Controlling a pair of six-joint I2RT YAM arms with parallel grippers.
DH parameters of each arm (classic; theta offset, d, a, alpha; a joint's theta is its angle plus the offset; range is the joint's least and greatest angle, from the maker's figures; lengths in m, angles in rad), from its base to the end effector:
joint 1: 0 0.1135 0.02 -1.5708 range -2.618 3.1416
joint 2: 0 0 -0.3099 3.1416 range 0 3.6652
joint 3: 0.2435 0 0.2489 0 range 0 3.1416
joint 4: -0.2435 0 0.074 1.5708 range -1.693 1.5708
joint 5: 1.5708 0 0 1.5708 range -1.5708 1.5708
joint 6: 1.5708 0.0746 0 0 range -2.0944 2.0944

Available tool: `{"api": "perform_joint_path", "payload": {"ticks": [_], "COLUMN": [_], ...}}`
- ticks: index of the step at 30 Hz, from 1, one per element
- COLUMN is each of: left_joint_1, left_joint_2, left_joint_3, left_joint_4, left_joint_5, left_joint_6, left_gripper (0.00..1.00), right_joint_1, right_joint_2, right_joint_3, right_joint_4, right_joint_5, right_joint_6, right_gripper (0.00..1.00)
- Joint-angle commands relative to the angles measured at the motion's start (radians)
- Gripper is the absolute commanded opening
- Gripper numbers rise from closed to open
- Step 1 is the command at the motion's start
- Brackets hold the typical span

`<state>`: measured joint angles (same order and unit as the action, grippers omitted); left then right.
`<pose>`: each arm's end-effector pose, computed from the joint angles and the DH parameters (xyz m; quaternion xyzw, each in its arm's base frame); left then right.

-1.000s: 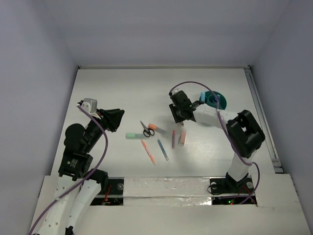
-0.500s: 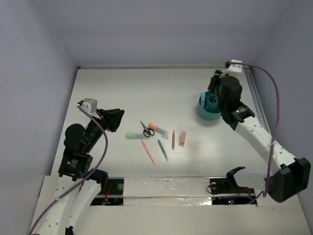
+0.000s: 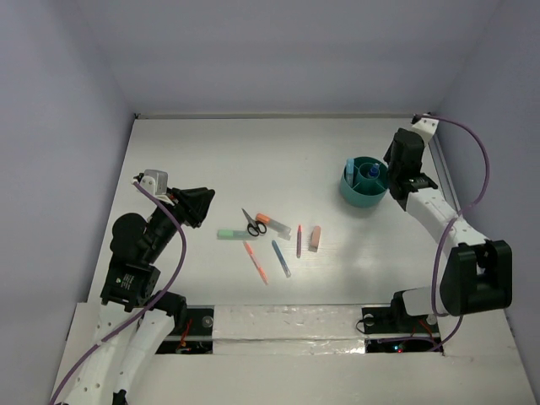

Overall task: Sort the stationery into containers
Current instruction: Place the stationery in the storage box.

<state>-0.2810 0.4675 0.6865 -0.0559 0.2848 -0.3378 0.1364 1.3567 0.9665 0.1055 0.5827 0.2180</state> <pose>0.0996 -0.0506 0.3879 0.0900 0.6434 -0.3173 0.6908 0.3337 0.0044 0.3417 0.2034 0.7589 -0.1250 0.6059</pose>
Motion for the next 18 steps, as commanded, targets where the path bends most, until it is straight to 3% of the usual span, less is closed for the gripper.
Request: {"api": "perform_joint_path", "payload": {"ticks": [1,18], "left_joint_1": [-0.006,-0.006], "left_joint_2": [-0.001,0.002], "left_joint_3": [-0.007,-0.008], "left_joint_4": [0.05,0.05], "left_joint_5": [0.013,0.019], "left_joint_6": [0.005,0.002], "left_gripper": [0.21,0.22], "right_joint_1": [-0.037,-0.037], "right_joint_2": [0.034,0.12], "right_joint_3": [0.015,-0.006], "right_joint_4": [0.077,0.037], "right_joint_5": [-0.03,-0.067], "right_joint_6": [0.046,0.122], "right_gripper": [0.28,0.31]}}
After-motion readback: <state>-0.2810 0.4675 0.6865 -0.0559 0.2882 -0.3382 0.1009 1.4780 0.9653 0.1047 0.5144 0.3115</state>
